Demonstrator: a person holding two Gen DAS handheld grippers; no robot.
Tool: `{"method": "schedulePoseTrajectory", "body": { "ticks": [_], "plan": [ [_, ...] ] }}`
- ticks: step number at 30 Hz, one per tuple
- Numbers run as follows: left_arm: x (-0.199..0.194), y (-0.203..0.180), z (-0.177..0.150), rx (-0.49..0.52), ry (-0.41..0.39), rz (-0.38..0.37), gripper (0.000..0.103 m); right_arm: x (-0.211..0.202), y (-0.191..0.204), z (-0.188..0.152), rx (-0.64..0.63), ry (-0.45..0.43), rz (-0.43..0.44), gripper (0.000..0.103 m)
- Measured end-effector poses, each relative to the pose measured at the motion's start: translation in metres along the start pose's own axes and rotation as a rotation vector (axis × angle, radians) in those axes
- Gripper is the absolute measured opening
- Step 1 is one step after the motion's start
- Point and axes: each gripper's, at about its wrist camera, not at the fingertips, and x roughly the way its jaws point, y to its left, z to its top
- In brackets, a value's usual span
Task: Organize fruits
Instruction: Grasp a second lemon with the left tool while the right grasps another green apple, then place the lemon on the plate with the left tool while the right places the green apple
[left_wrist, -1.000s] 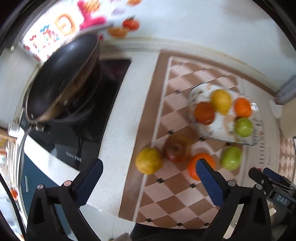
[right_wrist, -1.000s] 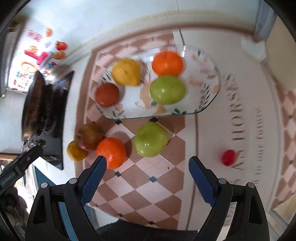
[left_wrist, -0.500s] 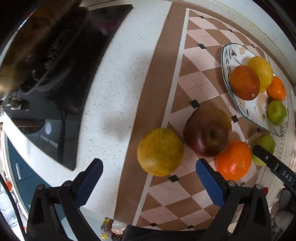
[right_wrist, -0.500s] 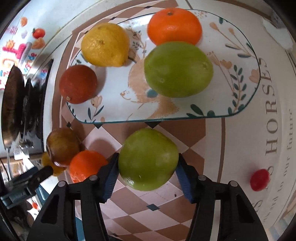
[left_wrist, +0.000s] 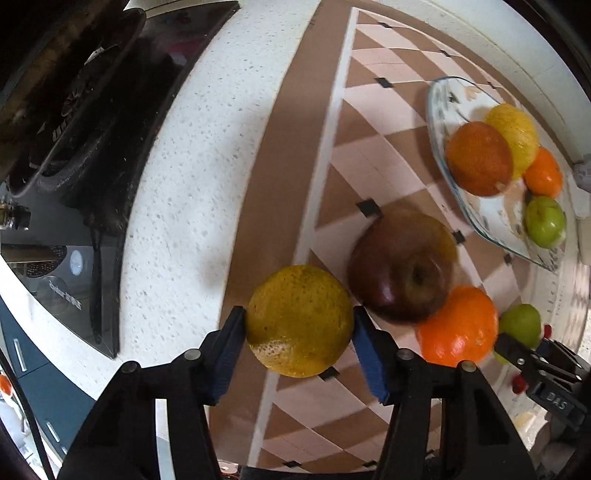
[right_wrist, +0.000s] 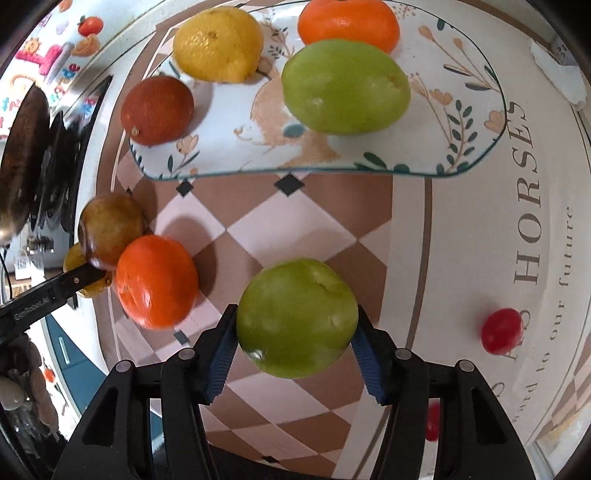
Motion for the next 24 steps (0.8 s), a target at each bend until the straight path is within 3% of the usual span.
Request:
{"method": "schedulePoseTrajectory", "body": {
  "ticks": [9, 19, 24],
  "plan": [
    [0.006, -0.043, -0.054, 0.08, 0.056, -0.069, 0.054, 0.002, -0.009, -0.026, 0.002, 0.039, 0.032, 0.061],
    [0.007, -0.054, -0.058, 0.091, 0.028, -0.056, 0.054, 0.002, -0.007, -0.023, -0.017, 0.024, 0.003, 0.06],
    [-0.022, -0.058, -0.057, 0.113, 0.0, -0.077, 0.054, -0.014, -0.011, -0.025, 0.019, -0.012, 0.048, 0.06]
  ]
}}
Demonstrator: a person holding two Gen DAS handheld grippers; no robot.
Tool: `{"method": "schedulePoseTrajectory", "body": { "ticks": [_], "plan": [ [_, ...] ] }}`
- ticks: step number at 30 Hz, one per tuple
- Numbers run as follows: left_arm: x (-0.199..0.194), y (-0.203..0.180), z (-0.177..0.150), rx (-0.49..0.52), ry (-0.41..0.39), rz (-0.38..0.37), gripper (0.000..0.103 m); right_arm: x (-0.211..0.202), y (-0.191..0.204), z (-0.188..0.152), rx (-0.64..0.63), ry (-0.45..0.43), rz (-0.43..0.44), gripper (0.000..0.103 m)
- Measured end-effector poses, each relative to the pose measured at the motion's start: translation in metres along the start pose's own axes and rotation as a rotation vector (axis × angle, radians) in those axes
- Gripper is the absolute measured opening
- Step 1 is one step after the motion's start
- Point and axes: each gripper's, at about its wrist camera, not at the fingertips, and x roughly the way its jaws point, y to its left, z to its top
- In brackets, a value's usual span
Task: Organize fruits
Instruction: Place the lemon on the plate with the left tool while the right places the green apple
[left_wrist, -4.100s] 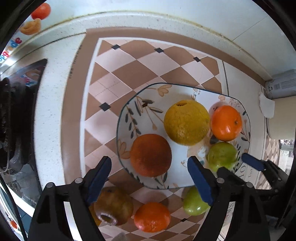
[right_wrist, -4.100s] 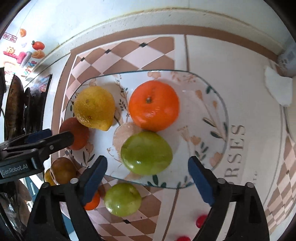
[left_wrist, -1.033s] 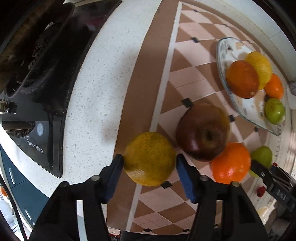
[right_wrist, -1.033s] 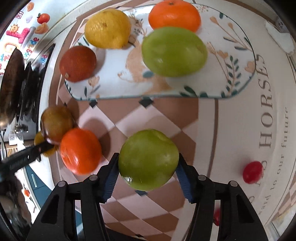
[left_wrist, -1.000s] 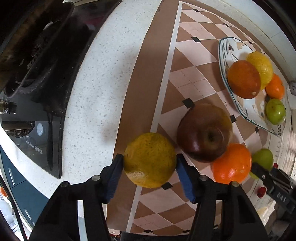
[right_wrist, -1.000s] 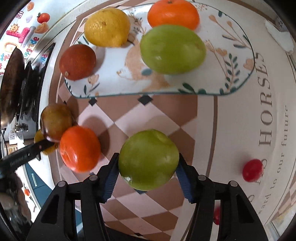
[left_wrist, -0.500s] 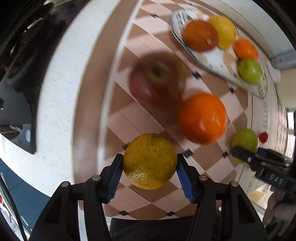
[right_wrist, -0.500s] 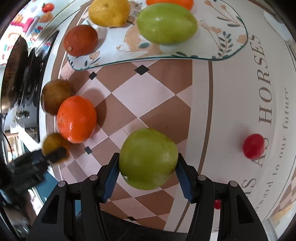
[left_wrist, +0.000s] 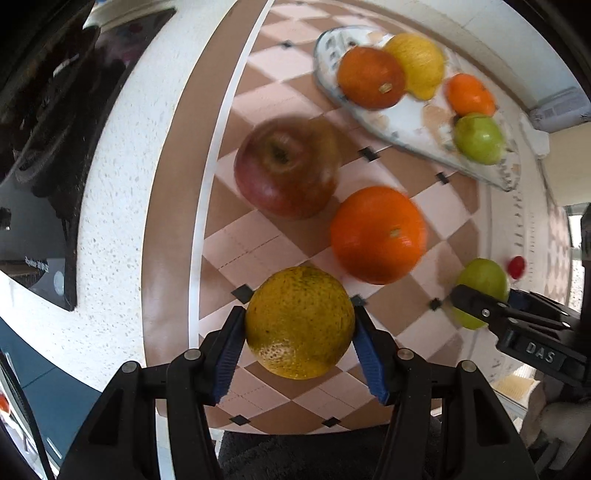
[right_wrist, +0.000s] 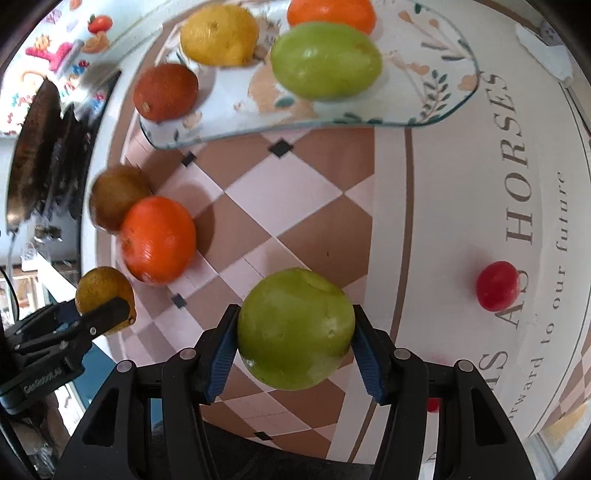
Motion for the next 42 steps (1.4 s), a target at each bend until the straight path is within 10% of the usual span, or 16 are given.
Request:
{"method": "schedulePoseTrajectory", "body": {
  "ticks": [9, 17, 26, 38, 42],
  "plan": [
    [-0.081, -0.024, 0.041, 0.037, -0.117, -0.13, 0.054, -0.066, -0.009, 0.036, 0.071, -0.125, 0.131, 0.06],
    [-0.091, -0.047, 0.145, 0.122, -0.198, -0.022, 0.054, -0.1, -0.058, 0.127, 0.1, -0.22, 0.014, 0.06],
    [-0.03, -0.039, 0.215, 0.105, -0.071, 0.05, 0.055, -0.08, -0.08, 0.184, 0.063, -0.18, -0.132, 0.06],
    [0.011, -0.028, 0.222, 0.041, 0.055, 0.058, 0.055, -0.068, -0.08, 0.192, 0.088, -0.177, -0.13, 0.062],
    [0.005, -0.027, 0.221, 0.046, 0.035, 0.077, 0.072, -0.071, -0.082, 0.192, 0.104, -0.205, -0.126, 0.074]
  ]
}}
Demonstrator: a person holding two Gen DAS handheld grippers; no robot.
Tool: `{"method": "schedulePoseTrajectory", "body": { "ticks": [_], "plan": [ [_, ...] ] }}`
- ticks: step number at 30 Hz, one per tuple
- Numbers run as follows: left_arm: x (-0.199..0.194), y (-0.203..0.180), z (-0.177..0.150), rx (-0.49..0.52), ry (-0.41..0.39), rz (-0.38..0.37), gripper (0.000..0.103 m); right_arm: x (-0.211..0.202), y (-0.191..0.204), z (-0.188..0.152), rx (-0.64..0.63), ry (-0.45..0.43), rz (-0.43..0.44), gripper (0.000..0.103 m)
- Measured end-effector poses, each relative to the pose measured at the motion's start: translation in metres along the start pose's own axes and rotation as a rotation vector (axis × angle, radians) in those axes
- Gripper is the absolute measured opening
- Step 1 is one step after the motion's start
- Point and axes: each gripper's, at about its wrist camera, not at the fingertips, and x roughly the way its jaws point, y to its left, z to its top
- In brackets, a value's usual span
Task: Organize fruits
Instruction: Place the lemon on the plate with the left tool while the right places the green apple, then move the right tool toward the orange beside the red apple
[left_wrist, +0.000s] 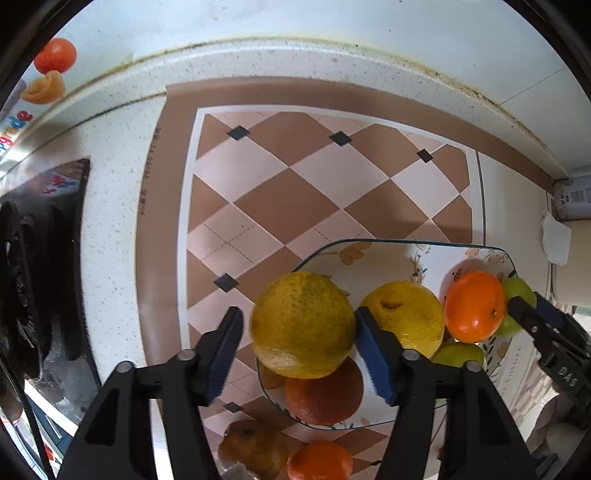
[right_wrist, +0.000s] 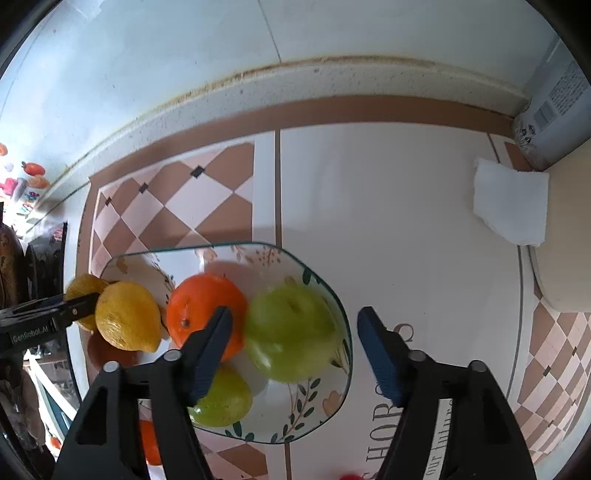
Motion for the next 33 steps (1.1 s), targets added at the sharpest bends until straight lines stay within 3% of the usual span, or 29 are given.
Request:
{"method": "schedulePoseTrajectory", "body": {
  "ticks": [1, 2, 9, 18, 20, 28, 33],
  "plan": [
    [-0.003, 0.001, 0.0, 0.001, -0.005, 0.011, 0.083, -0.003, 0.0, 0.0, 0.002, -0.004, 0.0, 0.074],
    [-0.005, 0.001, 0.0, 0.003, -0.011, 0.01, 0.085, -0.006, -0.001, 0.0, 0.004, -0.01, 0.002, 0.075],
    [-0.031, 0.011, -0.018, -0.013, -0.064, 0.023, 0.085, -0.028, 0.007, -0.013, 0.004, -0.041, -0.01, 0.079],
    [-0.062, 0.004, -0.076, -0.034, -0.157, 0.065, 0.085, -0.053, 0.025, -0.072, -0.003, -0.069, -0.022, 0.08],
    [-0.065, 0.0, -0.088, -0.026, -0.179, 0.069, 0.085, -0.059, 0.03, -0.084, -0.014, -0.079, -0.041, 0.092],
    [-0.084, -0.019, -0.144, -0.002, -0.268, 0.081, 0.085, -0.087, 0.039, -0.129, -0.037, -0.124, -0.083, 0.092],
    [-0.101, -0.024, -0.174, 0.008, -0.307, 0.065, 0.085, -0.112, 0.037, -0.154, -0.022, -0.16, -0.056, 0.092]
  ]
}}
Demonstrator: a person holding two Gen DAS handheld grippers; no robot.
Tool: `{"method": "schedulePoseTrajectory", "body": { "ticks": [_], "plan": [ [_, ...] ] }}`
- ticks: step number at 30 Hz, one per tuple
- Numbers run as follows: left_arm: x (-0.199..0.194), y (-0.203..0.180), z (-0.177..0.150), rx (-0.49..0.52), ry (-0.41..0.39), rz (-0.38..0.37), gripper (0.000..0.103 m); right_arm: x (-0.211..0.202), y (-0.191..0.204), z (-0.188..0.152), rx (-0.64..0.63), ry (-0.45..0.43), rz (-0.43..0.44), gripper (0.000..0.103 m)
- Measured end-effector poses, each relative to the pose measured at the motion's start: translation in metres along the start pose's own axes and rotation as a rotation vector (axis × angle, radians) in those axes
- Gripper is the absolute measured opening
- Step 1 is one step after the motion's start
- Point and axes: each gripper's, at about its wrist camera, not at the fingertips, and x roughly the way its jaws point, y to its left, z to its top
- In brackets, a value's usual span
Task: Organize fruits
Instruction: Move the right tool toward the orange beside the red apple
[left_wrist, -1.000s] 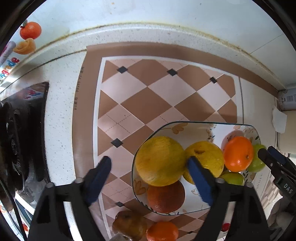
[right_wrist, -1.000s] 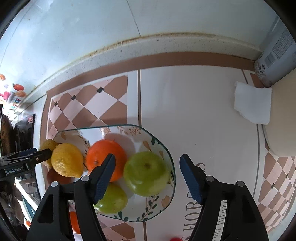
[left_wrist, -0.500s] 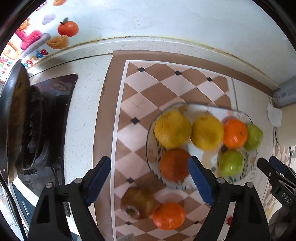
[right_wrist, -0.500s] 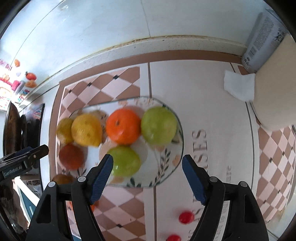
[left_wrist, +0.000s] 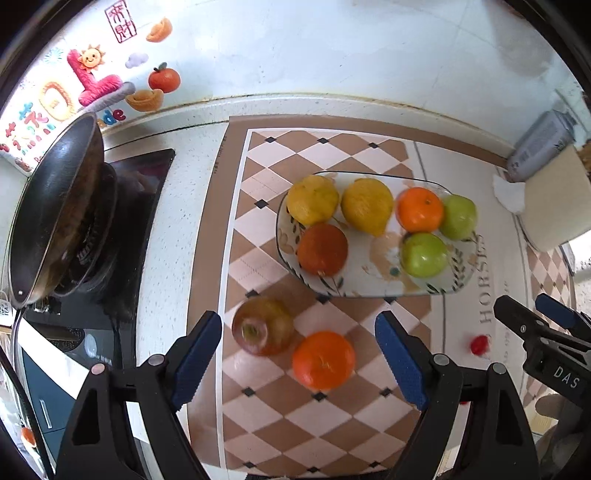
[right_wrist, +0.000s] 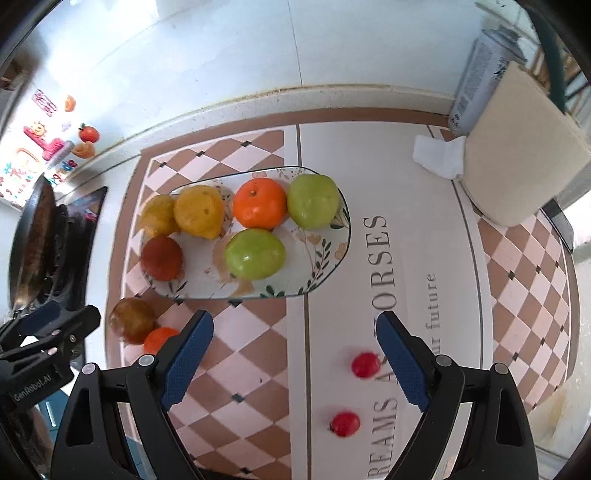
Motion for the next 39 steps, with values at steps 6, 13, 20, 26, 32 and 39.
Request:
{"method": "schedulePoseTrajectory", "body": {
  "ticks": [6, 13, 20, 26, 32, 39],
  "plan": [
    [-0.038, -0.003, -0.019, 0.005, -0.064, -0.006, 0.085, -0.04, 0.007, -0.019, -0.025, -0.055, 0.004, 0.092],
    [-0.08, -0.007, -0.035, 0.003, -0.126, -0.024, 0.085, -0.091, 0.015, -0.036, -0.052, -0.142, -0.003, 0.092],
    [-0.104, -0.013, -0.048, 0.022, -0.146, -0.036, 0.085, -0.13, 0.024, -0.048, -0.086, -0.189, -0.019, 0.092],
    [-0.114, -0.016, -0.055, 0.022, -0.149, -0.057, 0.085, -0.144, 0.023, -0.056, -0.073, -0.194, 0.005, 0.092],
    [-0.112, -0.018, -0.053, 0.023, -0.145, -0.057, 0.085, -0.141, 0.022, -0.054, -0.056, -0.185, 0.024, 0.092],
    [-0.086, 0.006, -0.034, -0.02, -0.126, 0.031, 0.1, -0.089, 0.032, -0.042, -0.051, -0.103, 0.091, 0.092]
  ]
}}
